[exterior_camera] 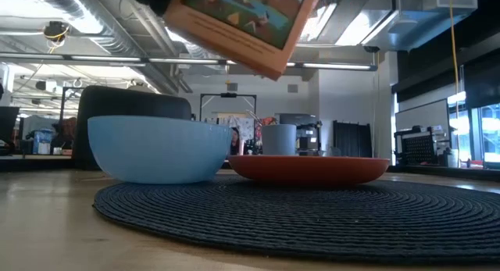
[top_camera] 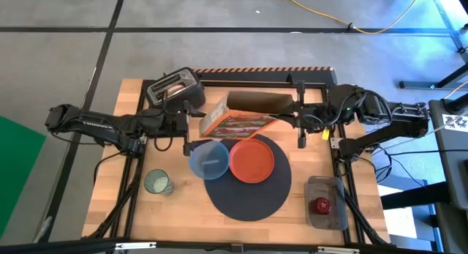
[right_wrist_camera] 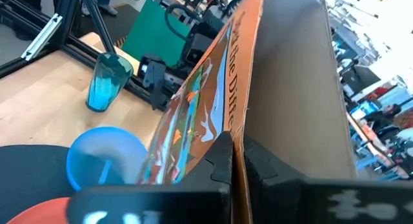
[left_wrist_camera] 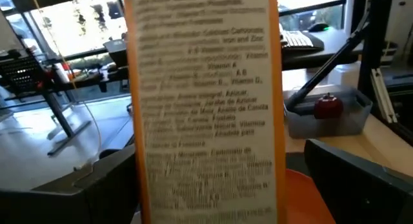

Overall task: Arrange a breakfast setting
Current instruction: Pour the cereal from the cereal box into the blue bowl

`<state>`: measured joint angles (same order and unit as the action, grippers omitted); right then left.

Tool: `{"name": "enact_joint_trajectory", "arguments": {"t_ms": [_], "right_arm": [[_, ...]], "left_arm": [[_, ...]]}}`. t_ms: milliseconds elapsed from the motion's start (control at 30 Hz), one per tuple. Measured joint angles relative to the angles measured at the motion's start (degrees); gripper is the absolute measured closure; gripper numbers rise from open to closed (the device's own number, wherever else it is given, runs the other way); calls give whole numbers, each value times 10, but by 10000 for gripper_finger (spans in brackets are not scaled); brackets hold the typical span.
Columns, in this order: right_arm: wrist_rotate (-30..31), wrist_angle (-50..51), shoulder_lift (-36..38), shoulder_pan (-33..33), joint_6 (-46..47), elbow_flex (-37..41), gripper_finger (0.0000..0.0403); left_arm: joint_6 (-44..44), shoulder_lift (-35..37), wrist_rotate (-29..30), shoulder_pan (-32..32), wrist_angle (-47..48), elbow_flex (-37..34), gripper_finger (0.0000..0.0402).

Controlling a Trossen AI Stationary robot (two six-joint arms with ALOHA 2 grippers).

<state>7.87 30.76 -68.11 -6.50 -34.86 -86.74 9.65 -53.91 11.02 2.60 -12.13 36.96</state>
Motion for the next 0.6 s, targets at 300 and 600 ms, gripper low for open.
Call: {"name": "enact_joint_trajectory", "arguments": {"t_ms": [300,600], "right_arm": [[-49,-15,-5,1,-12,0,403],[-72,-14,-4,1,-12,0,403]], "left_arm": [[0,-46,19,1,8,21,17],[1,-61,12,2,43,55,111]]}}
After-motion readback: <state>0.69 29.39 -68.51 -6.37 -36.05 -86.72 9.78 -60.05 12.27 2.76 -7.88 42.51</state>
